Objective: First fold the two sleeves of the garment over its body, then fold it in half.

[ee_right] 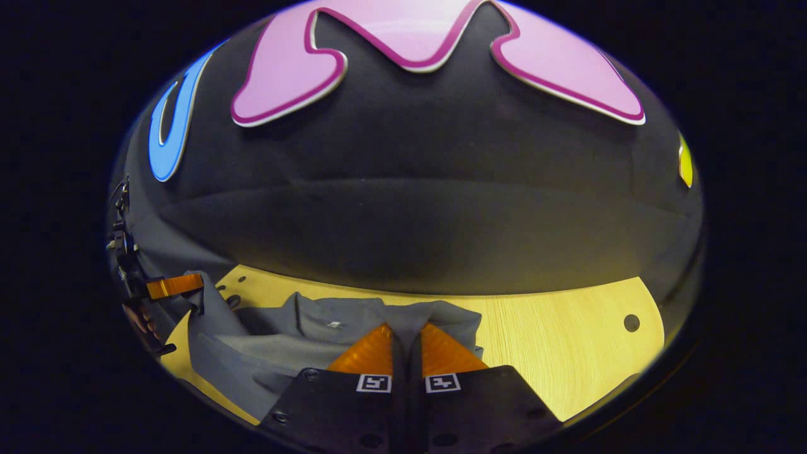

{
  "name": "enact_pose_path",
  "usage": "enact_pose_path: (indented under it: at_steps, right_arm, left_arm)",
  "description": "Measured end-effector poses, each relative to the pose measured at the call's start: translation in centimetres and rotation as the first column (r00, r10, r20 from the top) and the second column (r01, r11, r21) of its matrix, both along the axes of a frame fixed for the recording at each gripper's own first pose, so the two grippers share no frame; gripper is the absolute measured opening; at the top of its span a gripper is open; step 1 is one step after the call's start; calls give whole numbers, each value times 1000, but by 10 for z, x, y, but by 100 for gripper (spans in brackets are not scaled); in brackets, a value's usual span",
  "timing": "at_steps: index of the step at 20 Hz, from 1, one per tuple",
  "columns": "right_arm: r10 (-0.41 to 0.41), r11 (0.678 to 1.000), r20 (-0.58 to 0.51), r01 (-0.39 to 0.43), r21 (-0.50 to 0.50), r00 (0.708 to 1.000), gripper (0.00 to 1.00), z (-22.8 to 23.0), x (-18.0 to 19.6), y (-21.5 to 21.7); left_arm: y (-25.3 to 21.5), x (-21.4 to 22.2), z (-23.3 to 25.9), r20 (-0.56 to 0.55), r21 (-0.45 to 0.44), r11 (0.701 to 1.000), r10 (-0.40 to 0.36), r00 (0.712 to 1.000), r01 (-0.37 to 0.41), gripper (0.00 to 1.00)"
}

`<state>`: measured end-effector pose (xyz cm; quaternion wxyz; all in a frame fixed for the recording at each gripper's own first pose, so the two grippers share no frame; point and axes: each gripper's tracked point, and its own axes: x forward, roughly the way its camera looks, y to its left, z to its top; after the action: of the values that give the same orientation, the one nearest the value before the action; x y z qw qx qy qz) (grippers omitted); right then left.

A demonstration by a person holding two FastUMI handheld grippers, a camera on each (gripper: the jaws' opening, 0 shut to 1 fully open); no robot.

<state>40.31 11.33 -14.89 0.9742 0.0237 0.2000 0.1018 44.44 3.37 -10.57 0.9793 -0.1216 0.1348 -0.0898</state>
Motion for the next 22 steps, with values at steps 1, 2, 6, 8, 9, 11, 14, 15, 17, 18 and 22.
enact_pose_path:
  at_steps: [1, 2, 6, 8, 9, 11, 14, 15, 17, 18, 22]
  right_arm:
    - [-10, 1000, -5, 10, -5, 1000, 5, -7, 3, -2]
    - [-15, 1000, -12, 15, -4, 1000, 5, -14, 6, -3]
    - [-37, 998, -56, 35, -48, 998, 11, -38, 7, -11]
    - [-59, 997, -58, 56, -57, 997, 23, -35, 4, -17]
    - [-67, 996, -55, 64, -54, 996, 32, -32, 3, -19]
    - [-73, 997, -48, 72, -27, 996, 44, -19, -4, -21]
    - [-87, 996, -16, 86, -21, 996, 87, 1, -19, -29]
    - [-92, 995, 2, 92, -33, 996, 91, 8, -26, -31]
    - [-90, 994, 28, 91, -55, 996, 91, 21, -45, -34]
    - [-86, 994, 38, 88, -62, 996, 92, 26, -55, -33]
    - [-87, 992, 44, 91, -92, 995, 100, 46, -111, -32]
  left_arm:
    - [2, 5, -7, -7, 10, 1000, 11, 1000, -11, 5]
    - [3, 6, -9, -14, 21, 1000, 20, 1000, -20, 5]
    - [3, 6, -18, -35, 44, 998, 39, 999, -38, 13]
    - [6, 0, -7, -19, 65, 996, 57, 998, -55, 16]
    - [10, -5, 2, -4, 80, 995, 65, 998, -65, 29]
    - [22, -15, 20, 35, 135, 987, 88, 995, -92, 55]
    - [47, -37, 69, 168, 198, 964, 144, 975, -177, 61]
    - [48, -47, 82, 190, 187, 968, 133, 973, -169, 70]
    - [56, -74, 106, 232, 169, 967, 147, 961, -189, 84]
    - [58, -90, 116, 251, 160, 968, 150, 956, -193, 87]
    - [81, -156, 150, 332, 207, 946, 171, 928, -248, 97]
